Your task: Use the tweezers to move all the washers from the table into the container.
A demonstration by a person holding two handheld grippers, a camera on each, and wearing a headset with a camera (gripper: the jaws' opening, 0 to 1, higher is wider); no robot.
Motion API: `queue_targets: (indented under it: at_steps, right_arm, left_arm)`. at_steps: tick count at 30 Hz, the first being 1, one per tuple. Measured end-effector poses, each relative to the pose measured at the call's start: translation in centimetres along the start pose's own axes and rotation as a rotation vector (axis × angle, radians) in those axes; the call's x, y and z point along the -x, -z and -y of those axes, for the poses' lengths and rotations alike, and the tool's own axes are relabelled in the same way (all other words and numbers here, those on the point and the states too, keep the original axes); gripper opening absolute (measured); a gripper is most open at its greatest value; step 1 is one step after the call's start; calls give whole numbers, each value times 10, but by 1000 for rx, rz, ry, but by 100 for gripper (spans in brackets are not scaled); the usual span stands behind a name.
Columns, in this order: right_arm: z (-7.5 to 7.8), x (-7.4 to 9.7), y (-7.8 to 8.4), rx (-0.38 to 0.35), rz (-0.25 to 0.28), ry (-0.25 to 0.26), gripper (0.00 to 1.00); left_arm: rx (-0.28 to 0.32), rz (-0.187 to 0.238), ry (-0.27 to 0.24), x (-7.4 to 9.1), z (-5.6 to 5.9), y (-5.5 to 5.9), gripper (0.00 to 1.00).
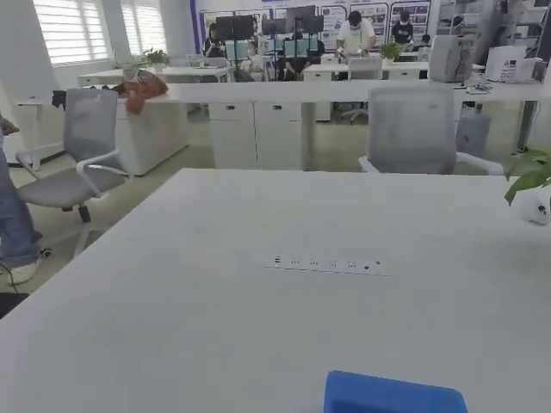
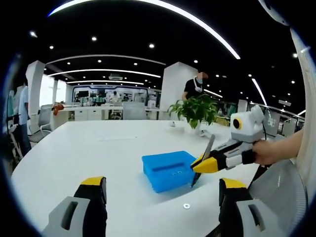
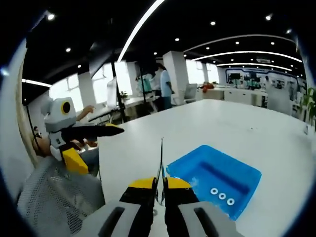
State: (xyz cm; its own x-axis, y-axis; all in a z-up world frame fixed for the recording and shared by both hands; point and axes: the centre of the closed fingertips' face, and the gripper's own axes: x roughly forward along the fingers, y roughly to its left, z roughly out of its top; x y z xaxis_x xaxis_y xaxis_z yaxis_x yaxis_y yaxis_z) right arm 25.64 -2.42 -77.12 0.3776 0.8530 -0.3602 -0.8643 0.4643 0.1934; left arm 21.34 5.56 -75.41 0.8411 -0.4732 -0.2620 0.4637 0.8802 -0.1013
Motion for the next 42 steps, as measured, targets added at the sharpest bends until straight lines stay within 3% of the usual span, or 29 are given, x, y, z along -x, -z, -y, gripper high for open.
queue_targets:
  at_steps: [3,7,17,27,34,42]
  right_arm:
    - [4,-2,-15,-1,22,-13,3]
    - [14,-11,-25,13,5,-7,3]
    - [40,-27,-35,-12,-3,13,3]
    - [76,-43,-20,-35,-82,63,3]
    - [87,-56,-1,-38,-149,68,3]
    - [98,-60,15,-37,-191,74,3]
  left_arm:
    - [-5,-7,13,0,2,1,97]
    - [-6,-3,17,0,3,0,97]
    - [-13,8,15,2,3,-2,99]
    - [-7,5,15,1,3,-1,99]
    - [-10,-1,15,1,3,0,99]
    - [-9,-10,21,0,4,2,99]
